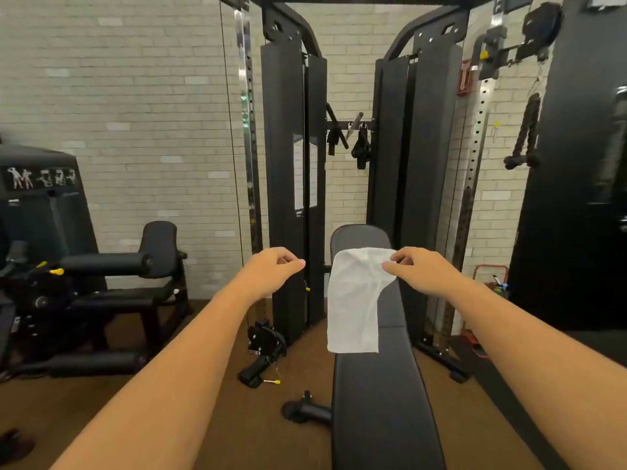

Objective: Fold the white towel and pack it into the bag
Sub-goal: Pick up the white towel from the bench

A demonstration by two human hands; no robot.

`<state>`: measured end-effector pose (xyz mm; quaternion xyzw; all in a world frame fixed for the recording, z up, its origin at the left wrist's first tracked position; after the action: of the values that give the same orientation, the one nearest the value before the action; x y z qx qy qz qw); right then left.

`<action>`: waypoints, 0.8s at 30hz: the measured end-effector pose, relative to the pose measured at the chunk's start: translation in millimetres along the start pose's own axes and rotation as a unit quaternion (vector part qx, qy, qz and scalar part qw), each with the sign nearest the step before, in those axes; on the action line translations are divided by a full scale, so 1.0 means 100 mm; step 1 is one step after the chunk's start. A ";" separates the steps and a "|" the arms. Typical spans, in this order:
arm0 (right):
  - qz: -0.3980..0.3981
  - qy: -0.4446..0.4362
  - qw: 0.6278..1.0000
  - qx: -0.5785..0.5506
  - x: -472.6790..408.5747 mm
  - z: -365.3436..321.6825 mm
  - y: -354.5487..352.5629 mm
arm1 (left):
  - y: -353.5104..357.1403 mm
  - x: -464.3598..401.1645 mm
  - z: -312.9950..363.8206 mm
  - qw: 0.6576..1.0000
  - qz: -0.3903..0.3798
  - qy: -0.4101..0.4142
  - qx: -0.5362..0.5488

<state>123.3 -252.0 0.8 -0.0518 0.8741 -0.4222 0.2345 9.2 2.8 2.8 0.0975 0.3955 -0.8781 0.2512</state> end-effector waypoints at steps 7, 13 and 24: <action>0.017 0.054 0.998 -0.031 -0.91 0.26 0.90 | 0.73 -1.14 -0.57 0.998 -0.036 -0.019 0.047; 0.031 0.160 0.986 -0.037 -1.91 0.74 1.79 | 1.58 -2.35 -1.25 0.992 -0.082 -0.058 0.082; 0.126 0.352 0.926 -0.040 -2.89 1.79 2.97 | 3.09 -3.65 -2.00 0.974 -0.144 -0.128 0.114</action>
<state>492.6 -107.0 -215.2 0.2014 0.9160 -0.3446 -0.0397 475.8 111.2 -195.8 -0.0461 0.2669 -0.9496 0.1576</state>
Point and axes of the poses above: each hand's wrist, its own x-axis away from the middle knuckle, its own y-axis out of the palm, z = x × y, the point moved 1 cm from there along -x, towards the middle knuckle, and after that the axes turned 8 degrees about z, right-handed, at the moved point
